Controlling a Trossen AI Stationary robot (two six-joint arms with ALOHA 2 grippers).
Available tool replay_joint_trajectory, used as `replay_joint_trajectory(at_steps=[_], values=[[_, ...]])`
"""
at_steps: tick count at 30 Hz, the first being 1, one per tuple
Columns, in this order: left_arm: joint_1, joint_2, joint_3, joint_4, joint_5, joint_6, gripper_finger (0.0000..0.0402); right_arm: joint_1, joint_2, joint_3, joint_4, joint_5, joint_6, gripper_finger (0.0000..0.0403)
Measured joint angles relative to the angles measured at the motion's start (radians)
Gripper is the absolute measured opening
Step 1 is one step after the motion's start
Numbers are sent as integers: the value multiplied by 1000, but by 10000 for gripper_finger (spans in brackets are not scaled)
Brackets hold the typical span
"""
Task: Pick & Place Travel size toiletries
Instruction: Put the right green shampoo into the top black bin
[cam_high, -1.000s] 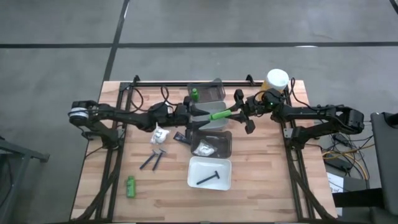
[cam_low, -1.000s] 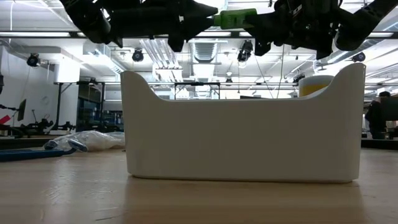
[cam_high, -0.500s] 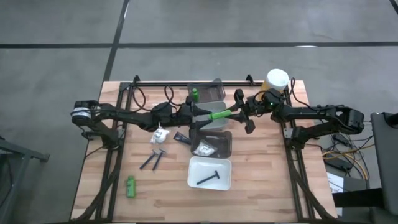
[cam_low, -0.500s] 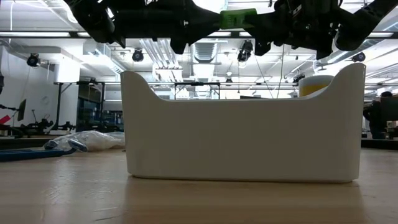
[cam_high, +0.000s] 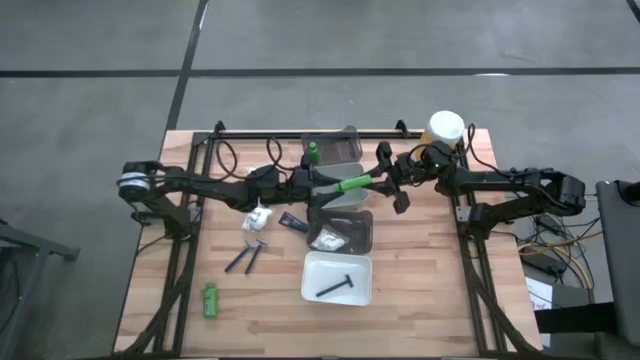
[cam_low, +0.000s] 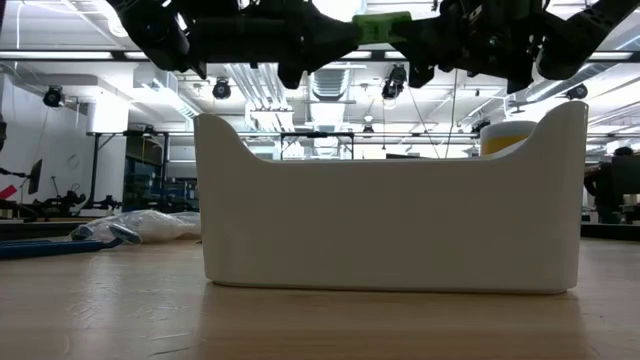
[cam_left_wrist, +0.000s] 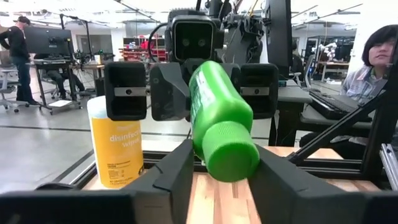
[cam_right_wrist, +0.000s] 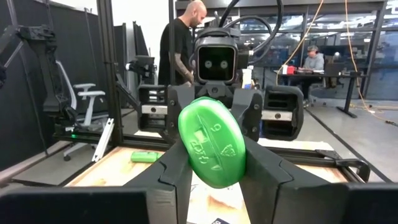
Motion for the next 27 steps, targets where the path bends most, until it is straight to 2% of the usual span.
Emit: replay_joint_trajectory(at_steps=[6, 16, 21, 27], values=[[2, -3, 2, 4, -27, 28, 88, -1, 0, -1, 0, 11, 4, 95], [0, -4, 2, 10, 5, 33, 89, 1, -1, 0, 3, -7, 7, 92], [0, -4, 2, 10, 8, 35, 104, 1, -1, -1, 0, -15, 9, 87], [0, -6, 2, 8, 10, 37, 154, 1, 0, -2, -12, -14, 15, 93]])
